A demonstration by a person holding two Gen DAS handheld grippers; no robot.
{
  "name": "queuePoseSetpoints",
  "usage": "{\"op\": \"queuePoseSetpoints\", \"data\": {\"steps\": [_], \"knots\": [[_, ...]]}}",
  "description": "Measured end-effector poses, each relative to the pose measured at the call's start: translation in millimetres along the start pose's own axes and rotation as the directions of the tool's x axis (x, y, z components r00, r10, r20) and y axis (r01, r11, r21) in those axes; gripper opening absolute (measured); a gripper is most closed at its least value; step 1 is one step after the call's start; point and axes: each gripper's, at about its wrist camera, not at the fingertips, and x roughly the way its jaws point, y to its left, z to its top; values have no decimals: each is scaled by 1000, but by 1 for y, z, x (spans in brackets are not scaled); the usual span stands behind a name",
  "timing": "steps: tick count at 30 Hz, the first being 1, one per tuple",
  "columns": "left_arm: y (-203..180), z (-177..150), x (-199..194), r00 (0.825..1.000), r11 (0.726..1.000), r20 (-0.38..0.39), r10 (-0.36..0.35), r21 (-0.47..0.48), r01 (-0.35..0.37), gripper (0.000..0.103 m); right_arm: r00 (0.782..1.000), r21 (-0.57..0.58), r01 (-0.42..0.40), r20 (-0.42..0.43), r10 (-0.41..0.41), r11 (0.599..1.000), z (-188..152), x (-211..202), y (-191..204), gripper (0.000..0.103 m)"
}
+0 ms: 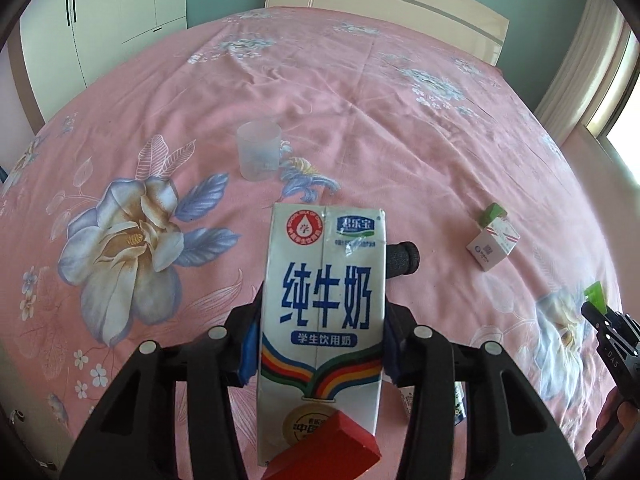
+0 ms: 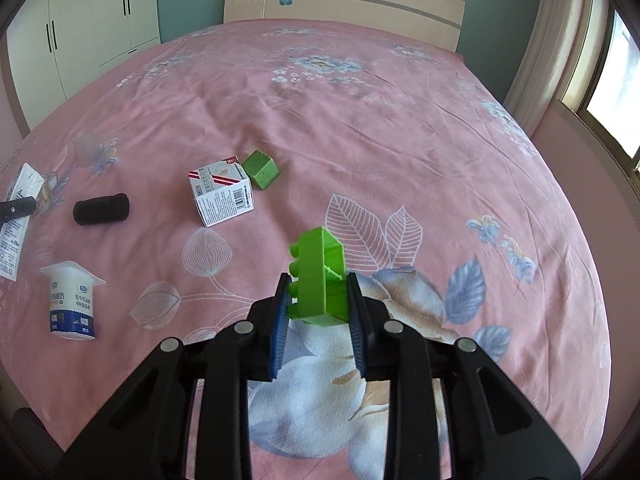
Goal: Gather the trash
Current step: 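Grasp the white milk carton with the left tool while the right tool grasps the green block, then carry the milk carton and green block with both tools toward the trash bin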
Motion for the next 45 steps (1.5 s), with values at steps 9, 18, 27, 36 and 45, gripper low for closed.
{"op": "queuePoseSetpoints", "data": {"steps": [9, 18, 27, 36, 45], "knots": [[-19, 21, -67, 977, 994, 210, -49, 110, 26, 50, 996, 34, 4, 89, -7, 999, 14, -57, 3, 28], [-15, 21, -94, 971, 992, 235, -50, 127, 21, 50, 993, 32, 12, 117, -16, 999, 14, -87, 12, 28], [-13, 18, -153, 950, 988, 309, -54, 153, 7, 50, 983, 38, 21, 183, -28, 999, 16, -146, 21, 28], [-6, 0, -229, 912, 982, 404, -64, 188, -14, 50, 961, 33, 22, 275, -30, 999, 6, -231, 37, 28], [5, -32, -301, 876, 975, 473, -92, 220, -17, 50, 944, 18, 15, 328, -20, 1000, -18, -311, 56, 28]]}}
